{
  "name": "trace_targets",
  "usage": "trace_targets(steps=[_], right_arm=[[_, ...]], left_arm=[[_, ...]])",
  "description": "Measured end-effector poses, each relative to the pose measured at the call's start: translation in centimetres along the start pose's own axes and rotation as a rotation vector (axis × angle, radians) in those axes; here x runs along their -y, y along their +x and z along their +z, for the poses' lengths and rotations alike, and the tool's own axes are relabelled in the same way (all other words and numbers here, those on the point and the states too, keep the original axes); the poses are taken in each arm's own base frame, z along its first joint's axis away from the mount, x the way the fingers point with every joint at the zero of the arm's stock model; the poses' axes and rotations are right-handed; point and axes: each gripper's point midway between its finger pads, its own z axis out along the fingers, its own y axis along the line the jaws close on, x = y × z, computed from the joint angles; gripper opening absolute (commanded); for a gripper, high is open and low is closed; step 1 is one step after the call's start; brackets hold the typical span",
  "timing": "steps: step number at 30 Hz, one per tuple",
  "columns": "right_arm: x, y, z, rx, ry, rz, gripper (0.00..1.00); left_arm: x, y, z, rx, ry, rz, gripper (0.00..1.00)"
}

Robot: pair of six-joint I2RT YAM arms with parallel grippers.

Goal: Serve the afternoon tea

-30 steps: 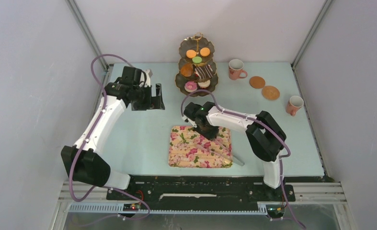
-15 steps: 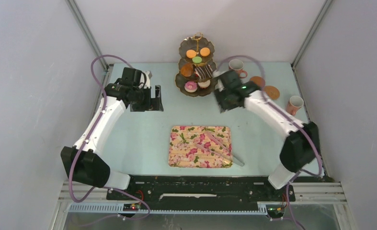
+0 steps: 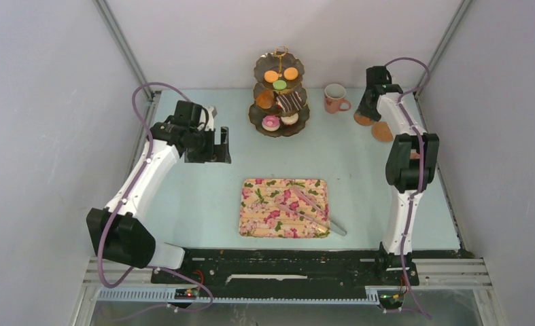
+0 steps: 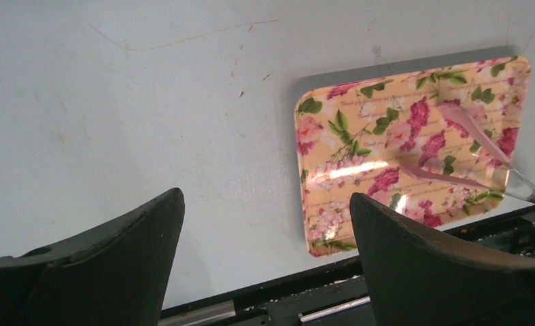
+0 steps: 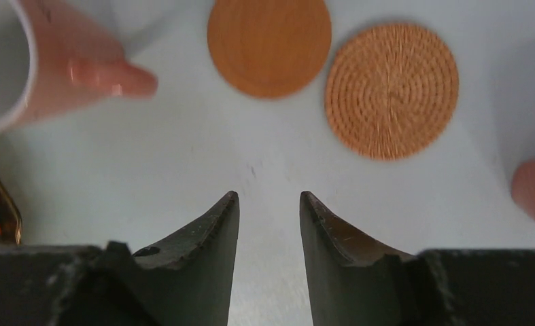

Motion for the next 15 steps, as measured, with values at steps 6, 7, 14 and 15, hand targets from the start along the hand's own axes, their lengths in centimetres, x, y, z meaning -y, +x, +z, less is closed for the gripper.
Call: trace_targets(steps=[6, 7, 14, 15], right_arm=[[-0.3, -3.7, 4.1, 0.029, -0.015, 0.062, 0.28], [-0.4, -4.0, 4.6, 0.030, -0.020, 0.069, 0.26], [-0.7, -5.2, 7.6, 0.033, -0.063, 0.104, 0.24], [-0.6, -5.3, 8.1, 0.033, -0.067, 0.107, 0.24]], left_arm=[[-0.8, 0.8, -0.2, -0.008, -0.036, 0.006, 0.98], [-0.9, 0.8, -0.2, -0.007, -0.043, 0.006, 0.98], [-1.6, 1.0, -0.3, -0.029, -0.086, 0.011, 0.98], [-1.7, 0.9, -0.2, -0.034, -0.090, 0.013, 0.98]])
